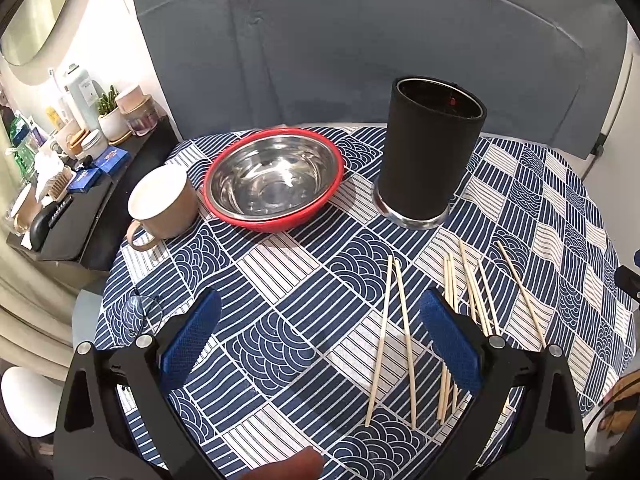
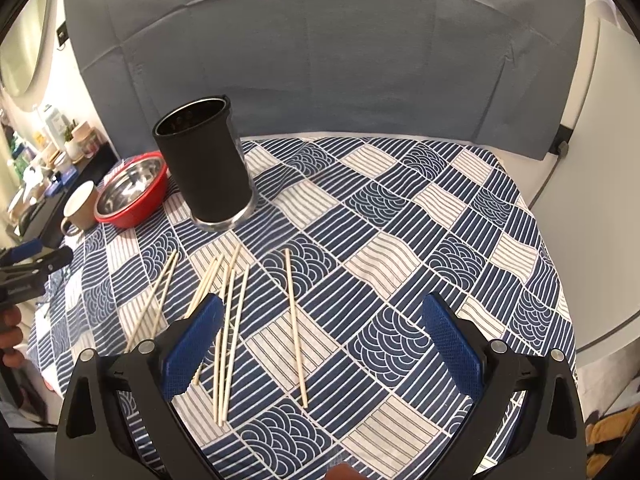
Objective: Organize utensils
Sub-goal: 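Move both tools toward the loose wooden chopsticks on the cloth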
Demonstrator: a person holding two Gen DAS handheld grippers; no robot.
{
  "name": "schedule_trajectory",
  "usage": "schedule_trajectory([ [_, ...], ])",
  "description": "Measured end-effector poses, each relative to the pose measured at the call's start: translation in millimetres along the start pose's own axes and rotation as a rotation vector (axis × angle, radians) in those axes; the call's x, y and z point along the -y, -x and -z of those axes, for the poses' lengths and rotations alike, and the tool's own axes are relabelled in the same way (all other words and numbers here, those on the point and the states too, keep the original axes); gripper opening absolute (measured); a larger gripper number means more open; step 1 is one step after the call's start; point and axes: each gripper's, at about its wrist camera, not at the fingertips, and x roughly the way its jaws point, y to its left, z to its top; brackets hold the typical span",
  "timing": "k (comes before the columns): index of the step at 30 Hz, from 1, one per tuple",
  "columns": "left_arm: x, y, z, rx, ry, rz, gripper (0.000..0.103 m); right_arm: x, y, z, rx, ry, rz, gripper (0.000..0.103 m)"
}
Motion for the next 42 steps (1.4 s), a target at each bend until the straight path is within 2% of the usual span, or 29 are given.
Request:
schedule_trajectory([
  [20,1,-8,2,-0.039,-0.018,0.001,0.097,-2,-4,3,-0.009,0.016,0.012,0.095],
  [34,7,-21,8,-0.095,-0.042,0.022,0.097,-2,-21,7,-0.064,0.018,0.013,0.095],
  [42,13,-35,14,-0.140,-0.067,0.002,0.097,-1,-35,7,-0.100,0.027,0.015,0.095],
])
